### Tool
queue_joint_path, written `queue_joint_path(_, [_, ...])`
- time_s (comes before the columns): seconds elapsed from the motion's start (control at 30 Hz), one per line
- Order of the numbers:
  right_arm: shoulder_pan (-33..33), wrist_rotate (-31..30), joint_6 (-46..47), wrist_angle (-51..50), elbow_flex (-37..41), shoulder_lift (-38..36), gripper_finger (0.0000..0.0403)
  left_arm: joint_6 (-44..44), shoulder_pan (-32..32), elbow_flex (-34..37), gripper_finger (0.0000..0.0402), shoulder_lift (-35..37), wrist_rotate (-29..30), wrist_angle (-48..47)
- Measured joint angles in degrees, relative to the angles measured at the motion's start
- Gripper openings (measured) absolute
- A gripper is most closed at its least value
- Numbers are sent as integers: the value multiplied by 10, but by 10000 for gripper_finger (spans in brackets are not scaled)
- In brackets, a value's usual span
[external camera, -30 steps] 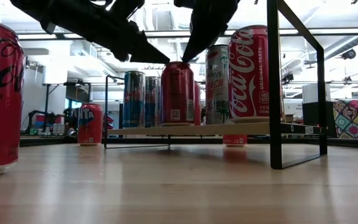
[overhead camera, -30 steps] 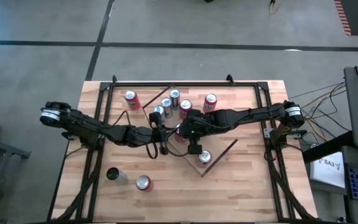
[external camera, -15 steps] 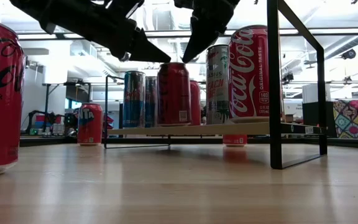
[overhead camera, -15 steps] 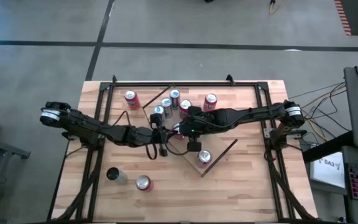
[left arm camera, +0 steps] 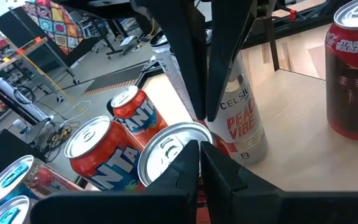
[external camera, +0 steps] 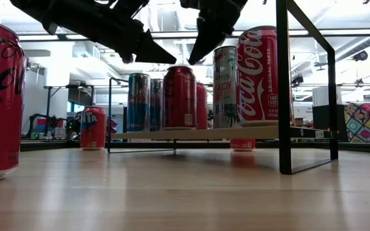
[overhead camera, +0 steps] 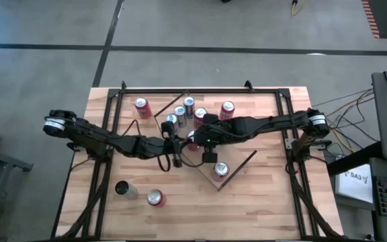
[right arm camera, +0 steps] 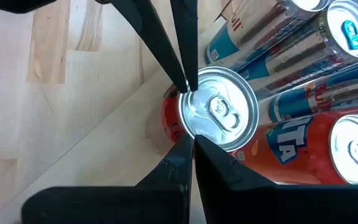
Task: Place canned beverage on shelf
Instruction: Put the right soda can on the shelf
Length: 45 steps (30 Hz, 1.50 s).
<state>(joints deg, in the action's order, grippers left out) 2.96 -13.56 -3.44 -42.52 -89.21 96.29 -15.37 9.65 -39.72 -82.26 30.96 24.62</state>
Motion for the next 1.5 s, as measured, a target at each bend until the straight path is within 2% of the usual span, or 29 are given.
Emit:
queue_joint_path(0.2, [0, 0, 11, 13, -1, -8, 9, -9, 4, 0, 0, 14, 0, 2])
queue_joint_path(0.5, [-7, 0, 28, 44, -19, -9, 9, -105, 18, 3, 0, 70, -1, -7])
queue_joint_path(0.93, [-73, -2, 96, 46, -59, -8, 9, -160, 13, 55, 0, 252, 1, 3])
queue_joint_path(1.13, [-76, 7, 95, 73, -61, 6, 9, -202, 10, 65, 0, 297, 0, -6])
queue_joint_path(1.4, [-75, 40, 113, 66, -84, 32, 9, -222, 10, 86, 0, 323, 1, -17])
queue_joint_path(1.5, [-75, 80, 126, 39, -90, 37, 9, -221, 10, 86, 0, 328, 1, -34])
